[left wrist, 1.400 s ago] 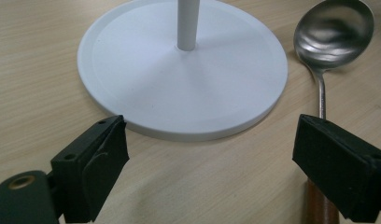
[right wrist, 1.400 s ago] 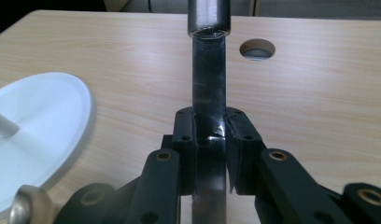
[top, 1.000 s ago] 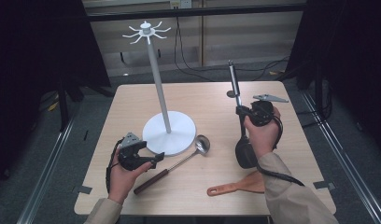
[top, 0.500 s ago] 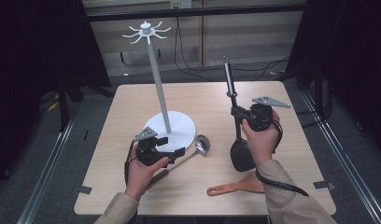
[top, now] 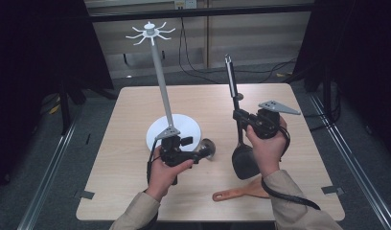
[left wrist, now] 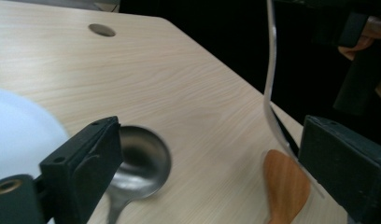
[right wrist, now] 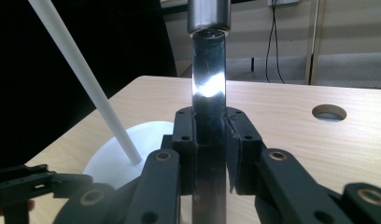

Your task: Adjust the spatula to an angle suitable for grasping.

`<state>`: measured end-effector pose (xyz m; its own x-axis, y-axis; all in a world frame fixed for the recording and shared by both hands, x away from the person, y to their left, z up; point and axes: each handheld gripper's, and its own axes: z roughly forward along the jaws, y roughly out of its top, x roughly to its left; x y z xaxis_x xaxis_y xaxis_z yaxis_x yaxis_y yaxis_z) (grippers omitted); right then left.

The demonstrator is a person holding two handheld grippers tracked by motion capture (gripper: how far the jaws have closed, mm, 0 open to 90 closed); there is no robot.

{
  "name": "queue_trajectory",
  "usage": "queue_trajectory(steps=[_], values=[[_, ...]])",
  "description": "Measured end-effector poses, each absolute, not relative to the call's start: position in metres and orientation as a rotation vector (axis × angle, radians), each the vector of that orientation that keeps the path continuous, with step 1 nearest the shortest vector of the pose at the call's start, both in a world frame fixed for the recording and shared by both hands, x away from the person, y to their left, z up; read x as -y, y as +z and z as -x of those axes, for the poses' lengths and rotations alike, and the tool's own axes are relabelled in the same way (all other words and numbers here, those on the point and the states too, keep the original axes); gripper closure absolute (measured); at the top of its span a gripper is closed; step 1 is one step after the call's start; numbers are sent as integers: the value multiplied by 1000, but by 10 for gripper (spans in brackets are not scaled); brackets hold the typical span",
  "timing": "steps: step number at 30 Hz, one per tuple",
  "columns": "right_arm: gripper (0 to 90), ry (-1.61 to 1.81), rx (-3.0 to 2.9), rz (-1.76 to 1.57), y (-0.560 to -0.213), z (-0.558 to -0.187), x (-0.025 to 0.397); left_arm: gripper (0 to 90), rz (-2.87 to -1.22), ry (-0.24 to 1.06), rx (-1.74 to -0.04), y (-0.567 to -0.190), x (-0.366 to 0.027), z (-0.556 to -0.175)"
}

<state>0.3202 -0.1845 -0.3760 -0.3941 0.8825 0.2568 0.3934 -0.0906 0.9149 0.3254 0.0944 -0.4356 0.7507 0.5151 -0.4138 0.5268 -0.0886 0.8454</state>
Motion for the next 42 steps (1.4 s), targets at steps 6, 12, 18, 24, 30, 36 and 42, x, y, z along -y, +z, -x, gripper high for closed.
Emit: queue_trajectory(steps=[6, 12, 18, 24, 30, 36, 42], values=[[762, 1525, -1776, -1349, -368, -317, 174, 248, -1713, -36, -729, -427, -74, -327], [761, 1548, -1789, -1313, -363, -316, 162, 358, -1682, -66, -733, -419, -61, -330], [761, 1545, -1810, -1293, -365, -313, 152, 477, -1651, -130, -755, -416, -58, -335], [761, 1552, -1815, -1293, -367, -313, 147, 586, -1608, -150, -788, -413, -52, -338], [761, 1571, -1813, -1298, -364, -311, 142, 747, -1590, -146, -796, -410, -49, -339], [761, 1590, -1802, -1283, -362, -311, 141, 872, -1575, -149, -801, -405, -48, -338], [755, 1609, -1792, -1294, -363, -312, 141, 883, -1595, -136, -814, -404, -49, -338]])
